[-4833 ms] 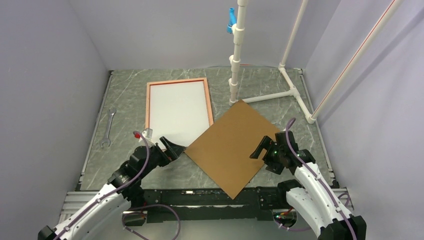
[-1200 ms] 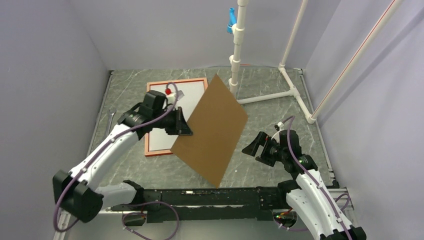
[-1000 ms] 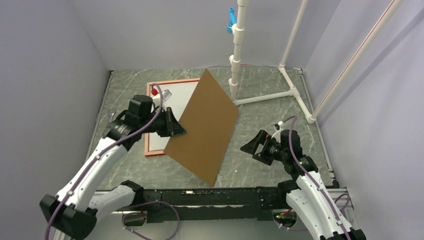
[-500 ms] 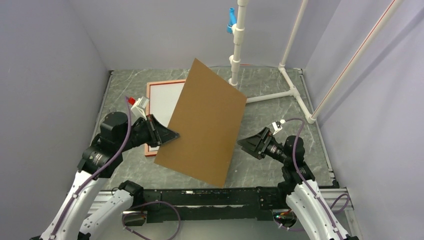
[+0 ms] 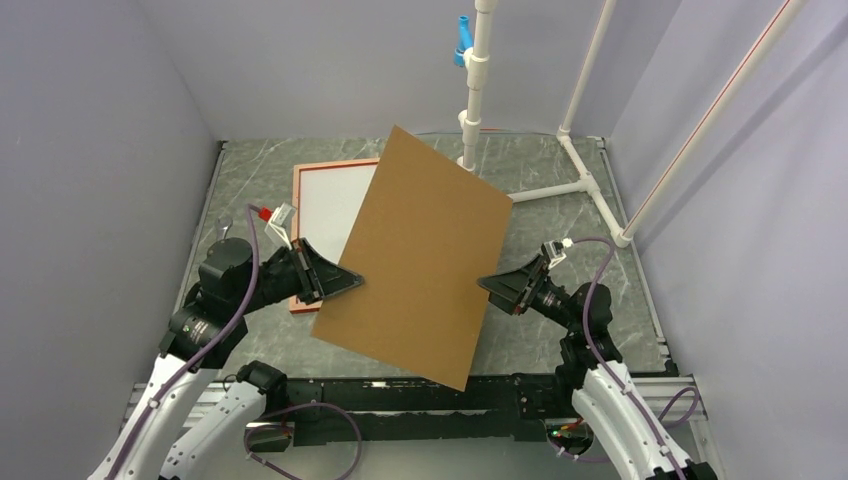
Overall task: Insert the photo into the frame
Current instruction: Turn over the photo frame item at the center of the board.
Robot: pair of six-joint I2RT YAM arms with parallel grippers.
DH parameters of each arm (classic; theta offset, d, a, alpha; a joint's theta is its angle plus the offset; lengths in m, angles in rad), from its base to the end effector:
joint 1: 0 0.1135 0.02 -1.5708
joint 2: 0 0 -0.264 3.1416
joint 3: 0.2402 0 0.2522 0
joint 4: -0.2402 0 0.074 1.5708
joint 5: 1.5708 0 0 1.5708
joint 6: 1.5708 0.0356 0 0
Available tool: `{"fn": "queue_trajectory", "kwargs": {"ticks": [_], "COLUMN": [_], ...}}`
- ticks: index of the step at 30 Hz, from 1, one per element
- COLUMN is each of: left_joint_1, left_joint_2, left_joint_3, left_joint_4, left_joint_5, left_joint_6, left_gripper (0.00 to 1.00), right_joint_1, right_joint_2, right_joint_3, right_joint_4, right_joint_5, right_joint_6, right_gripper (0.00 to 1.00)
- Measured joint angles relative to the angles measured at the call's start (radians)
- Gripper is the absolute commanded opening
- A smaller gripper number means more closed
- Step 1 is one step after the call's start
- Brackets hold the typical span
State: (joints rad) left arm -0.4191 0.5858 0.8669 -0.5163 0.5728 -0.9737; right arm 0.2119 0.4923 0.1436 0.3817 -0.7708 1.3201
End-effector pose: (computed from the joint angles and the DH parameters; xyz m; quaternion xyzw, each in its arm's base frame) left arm 0.1016 -0.0664 0.3608 -0.0379 0.7723 -0.5512 0.3134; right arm 0.1293 0.0532 0.2143 0.1093 0.6901 0.6501 0.2987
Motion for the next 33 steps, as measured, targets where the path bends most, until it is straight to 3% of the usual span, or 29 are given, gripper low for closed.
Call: {"fn": "queue_trajectory", "kwargs": {"ticks": [4,8,16,23,29,31,33], "left_joint_1": [0.000,0.004,0.004,0.005,0.006,0.007,0.008], "left_joint_2": [-0.002,-0.011,-0.013,-0.013,-0.023,-0.030,-0.035], "left_joint_3": [-0.020,-0.046,-0.050,-0.049,-0.048,-0.048,-0.048], "left_joint_4": [0.015,0.052,0.070,0.069,0.063,0.063,0.063], "left_joint_5": [0.014,0.024,0.033,0.034,0.035,0.036,0.035], "left_joint_6": [-0.016,-0.035,-0.036,-0.033,-0.031,-0.030,-0.026], "left_gripper": [0.00,0.00,0.00,0.00,0.00,0.11,0.34], "right_joint_1": [0.000,-0.003,-0.003,-0.006,-0.009,-0.010,-0.010], "right_joint_2": [0.036,0.056,-0.025,-0.056,-0.069,-0.076,-0.082], "right_joint_3": [-0.027,-0.029,-0.029,-0.029,-0.026,-0.021,-0.010], "right_joint_4": [0.130,0.219,0.271,0.305,0.303,0.288,0.261], "right_joint_5": [-0.024,-0.039,-0.060,-0.067,-0.074,-0.076,-0.078], "right_joint_6": [0.058,0.095,0.134,0.185,0.196,0.191,0.188], "right_gripper": [0.83,0.69,0.66,0.49,0.18,0.09,0.03]}}
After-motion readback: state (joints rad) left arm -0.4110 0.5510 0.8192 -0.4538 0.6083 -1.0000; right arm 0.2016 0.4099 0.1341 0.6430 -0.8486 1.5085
